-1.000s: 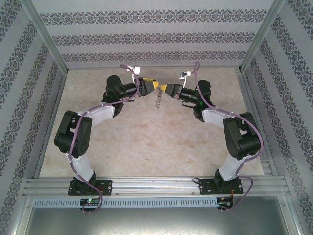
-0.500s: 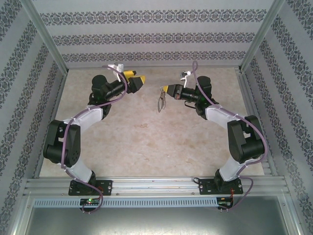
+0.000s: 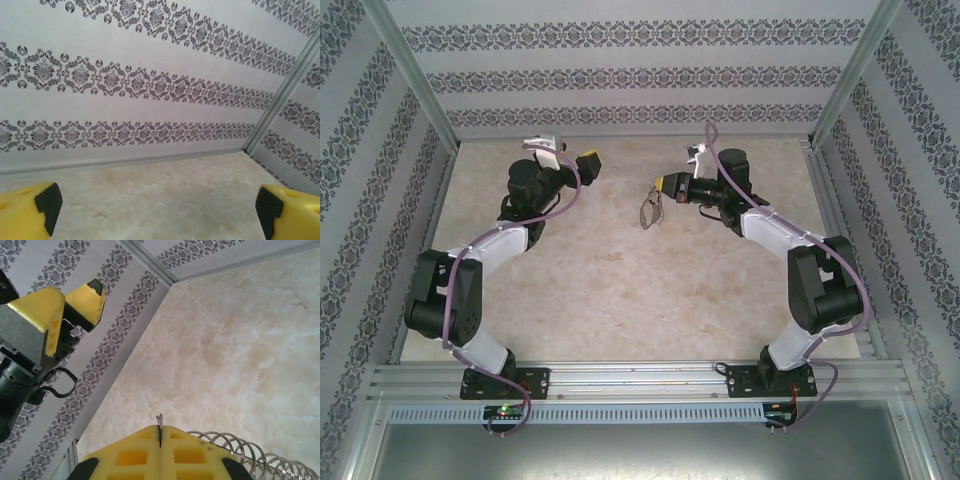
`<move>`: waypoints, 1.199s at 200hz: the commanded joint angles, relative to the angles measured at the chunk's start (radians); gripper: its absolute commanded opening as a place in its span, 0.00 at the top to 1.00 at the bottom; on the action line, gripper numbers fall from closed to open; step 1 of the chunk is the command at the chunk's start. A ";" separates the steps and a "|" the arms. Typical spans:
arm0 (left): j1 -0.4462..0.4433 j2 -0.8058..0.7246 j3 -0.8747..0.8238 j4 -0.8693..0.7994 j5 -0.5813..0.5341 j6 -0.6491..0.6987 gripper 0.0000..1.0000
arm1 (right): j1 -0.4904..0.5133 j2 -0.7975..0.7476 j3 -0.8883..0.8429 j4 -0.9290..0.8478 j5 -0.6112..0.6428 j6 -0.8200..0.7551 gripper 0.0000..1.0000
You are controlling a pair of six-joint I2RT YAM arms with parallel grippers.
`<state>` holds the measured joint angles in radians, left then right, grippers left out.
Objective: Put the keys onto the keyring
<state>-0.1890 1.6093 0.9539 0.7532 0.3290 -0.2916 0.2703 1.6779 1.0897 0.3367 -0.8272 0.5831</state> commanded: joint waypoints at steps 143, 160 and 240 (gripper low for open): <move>0.038 0.107 0.149 0.021 0.516 -0.109 0.12 | -0.007 0.136 0.461 -0.642 -0.170 -0.557 1.00; 0.038 0.114 0.172 -0.017 0.577 -0.136 0.18 | -0.006 0.171 0.503 -0.691 -0.222 -0.592 1.00; 0.013 0.129 0.207 -0.090 0.743 -0.227 0.50 | 0.028 0.212 0.573 -0.865 -0.264 -0.723 1.00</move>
<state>-0.1635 1.7226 1.1378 0.6888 0.9977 -0.4820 0.2840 1.8877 1.6344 -0.4774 -1.0405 -0.0757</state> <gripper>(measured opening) 0.515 0.065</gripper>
